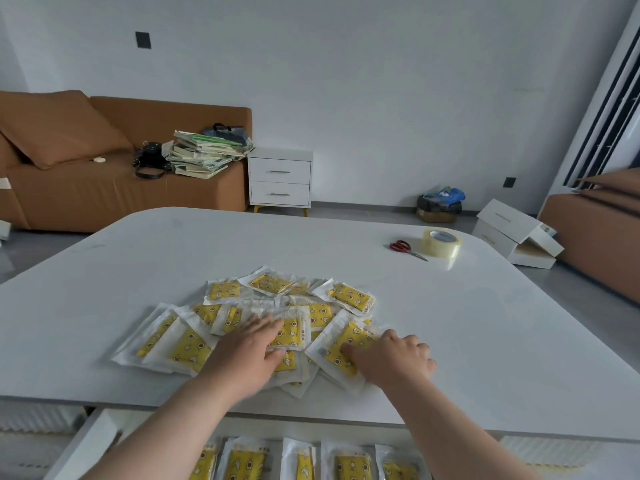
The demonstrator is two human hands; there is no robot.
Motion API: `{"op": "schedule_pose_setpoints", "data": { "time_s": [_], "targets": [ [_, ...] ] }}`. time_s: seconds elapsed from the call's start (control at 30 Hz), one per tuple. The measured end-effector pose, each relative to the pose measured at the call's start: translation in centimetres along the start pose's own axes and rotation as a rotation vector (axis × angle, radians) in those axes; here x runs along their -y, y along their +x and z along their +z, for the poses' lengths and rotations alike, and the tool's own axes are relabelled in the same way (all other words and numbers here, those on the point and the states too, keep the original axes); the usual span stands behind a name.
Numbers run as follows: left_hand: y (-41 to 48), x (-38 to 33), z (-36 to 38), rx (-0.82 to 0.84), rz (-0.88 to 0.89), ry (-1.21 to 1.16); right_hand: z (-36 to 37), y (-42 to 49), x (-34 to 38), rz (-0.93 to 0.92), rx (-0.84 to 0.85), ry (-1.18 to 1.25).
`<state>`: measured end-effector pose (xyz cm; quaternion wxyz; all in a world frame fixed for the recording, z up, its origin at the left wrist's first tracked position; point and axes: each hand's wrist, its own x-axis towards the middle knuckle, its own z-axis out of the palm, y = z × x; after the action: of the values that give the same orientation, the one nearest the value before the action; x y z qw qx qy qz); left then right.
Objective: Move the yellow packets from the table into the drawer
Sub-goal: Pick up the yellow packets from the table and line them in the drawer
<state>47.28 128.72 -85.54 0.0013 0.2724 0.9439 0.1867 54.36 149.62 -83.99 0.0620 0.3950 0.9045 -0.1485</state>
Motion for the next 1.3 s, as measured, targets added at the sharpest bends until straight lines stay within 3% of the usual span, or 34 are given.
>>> {"op": "schedule_pose_setpoints", "data": {
  "time_s": [0.13, 0.23, 0.57, 0.77, 0.97, 1.3],
  "targets": [
    [0.4, -0.3, 0.1, -0.072, -0.011, 0.130, -0.5, 0.5, -0.9, -0.060, 0.059, -0.035],
    [0.7, -0.3, -0.3, -0.085, -0.057, 0.068, -0.9, 0.7, -1.7, -0.106, 0.074, -0.015],
    [-0.2, -0.4, -1.7, 0.096, -0.058, 0.015, 0.1, -0.2, -1.0, -0.121, 0.038, -0.092],
    [-0.6, -0.7, -1.9, 0.164, -0.052, 0.135, 0.1, 0.1, -0.9, -0.181, -0.030, -0.057],
    [-0.5, -0.7, -1.8, 0.169, -0.067, 0.202, 0.6, -0.6, -0.5, -0.293, -0.170, -0.029],
    [-0.6, -0.9, -1.9, 0.148, -0.086, 0.228, 0.6, 0.3, -0.5, -0.263, -0.099, 0.138]
  ]
}}
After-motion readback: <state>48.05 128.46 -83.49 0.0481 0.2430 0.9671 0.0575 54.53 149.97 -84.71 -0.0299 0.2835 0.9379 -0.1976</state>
